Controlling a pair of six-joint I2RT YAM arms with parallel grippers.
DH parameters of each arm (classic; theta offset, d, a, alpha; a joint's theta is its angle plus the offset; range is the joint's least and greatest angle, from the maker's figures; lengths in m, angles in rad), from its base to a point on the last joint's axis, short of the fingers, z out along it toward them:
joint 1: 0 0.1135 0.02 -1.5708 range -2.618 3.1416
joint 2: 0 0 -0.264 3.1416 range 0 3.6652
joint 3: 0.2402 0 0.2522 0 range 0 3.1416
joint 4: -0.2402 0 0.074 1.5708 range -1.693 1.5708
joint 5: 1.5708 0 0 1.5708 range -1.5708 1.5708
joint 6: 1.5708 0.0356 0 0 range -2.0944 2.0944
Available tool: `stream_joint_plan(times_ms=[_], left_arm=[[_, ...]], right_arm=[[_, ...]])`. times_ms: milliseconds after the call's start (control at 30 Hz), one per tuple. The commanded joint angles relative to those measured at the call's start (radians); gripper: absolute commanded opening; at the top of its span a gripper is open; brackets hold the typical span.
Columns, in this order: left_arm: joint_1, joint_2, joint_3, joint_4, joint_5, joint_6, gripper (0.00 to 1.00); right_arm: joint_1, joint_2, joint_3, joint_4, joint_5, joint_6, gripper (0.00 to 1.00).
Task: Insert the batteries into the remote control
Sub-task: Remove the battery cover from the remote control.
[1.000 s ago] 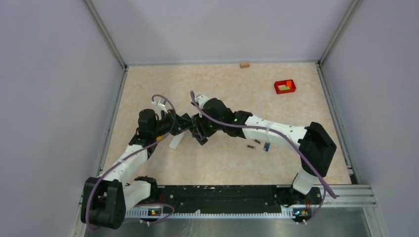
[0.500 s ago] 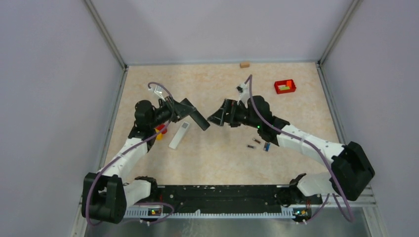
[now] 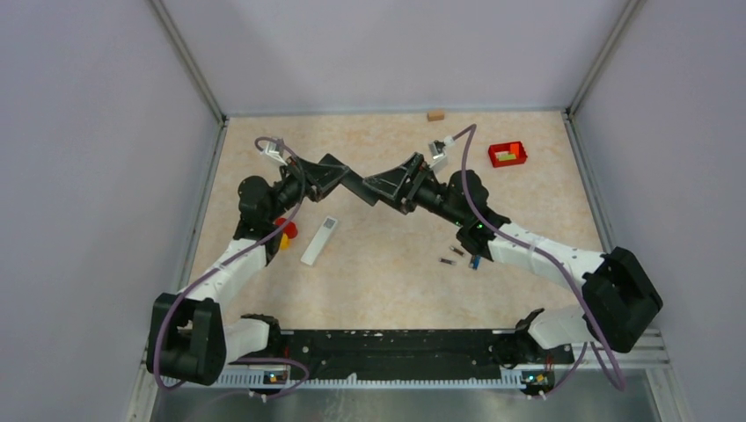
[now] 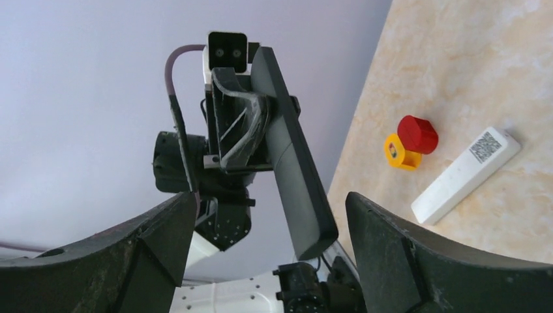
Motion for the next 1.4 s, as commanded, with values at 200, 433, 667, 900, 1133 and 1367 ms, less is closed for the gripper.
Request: stream_joint_plan(times_ms=[200, 433, 667, 900, 1133, 1367], left_arm=[[-0.043, -0.012, 0.059, 0.102, -0.035, -0.086, 0.0], [-0.044, -0.007, 0.066, 0.111, -0.045, -0.124, 0.0], [-0.041, 0.029, 0.133, 0.087, 0.027, -0.248, 0.0], [-0.028, 0.032, 0.152, 0.088, 0.051, -0.301, 0.0], [-0.011, 0.012, 0.205, -0.044, 0.077, -0.239, 0.0], [-0.017, 0.01, 0.184, -0.013, 0.04, -0.192, 0.0]], right_arm=[[0.004, 0.135, 0.121, 0.17, -0.072, 0.123, 0.57], [0.003, 0.14, 0.092, 0.194, -0.081, 0.133, 0.32], [-0.017, 0.129, 0.014, 0.377, -0.178, 0.049, 0.18], [-0.045, 0.105, 0.006, 0.362, -0.273, -0.027, 0.11], [-0.063, 0.085, 0.044, 0.28, -0.359, -0.14, 0.11], [-0.073, 0.143, 0.111, 0.156, -0.259, -0.028, 0.2]])
